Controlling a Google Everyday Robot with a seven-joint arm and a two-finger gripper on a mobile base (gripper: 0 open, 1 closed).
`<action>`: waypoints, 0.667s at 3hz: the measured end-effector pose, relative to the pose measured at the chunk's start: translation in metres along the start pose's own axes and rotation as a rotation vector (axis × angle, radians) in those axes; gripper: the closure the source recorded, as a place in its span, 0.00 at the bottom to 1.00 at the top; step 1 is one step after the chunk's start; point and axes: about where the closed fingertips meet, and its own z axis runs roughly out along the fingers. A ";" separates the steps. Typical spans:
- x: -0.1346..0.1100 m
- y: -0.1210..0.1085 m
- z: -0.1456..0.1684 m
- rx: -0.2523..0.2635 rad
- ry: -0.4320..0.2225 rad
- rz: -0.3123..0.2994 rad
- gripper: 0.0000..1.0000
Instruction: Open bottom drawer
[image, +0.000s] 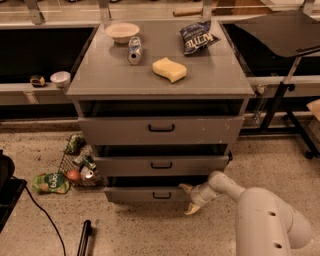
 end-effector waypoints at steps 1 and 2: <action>-0.008 0.013 -0.003 -0.021 -0.003 -0.006 0.65; -0.009 0.012 -0.005 -0.020 -0.003 -0.006 0.89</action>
Offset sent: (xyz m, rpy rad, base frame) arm -0.0455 0.0085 0.0292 -0.0106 -0.0220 0.0908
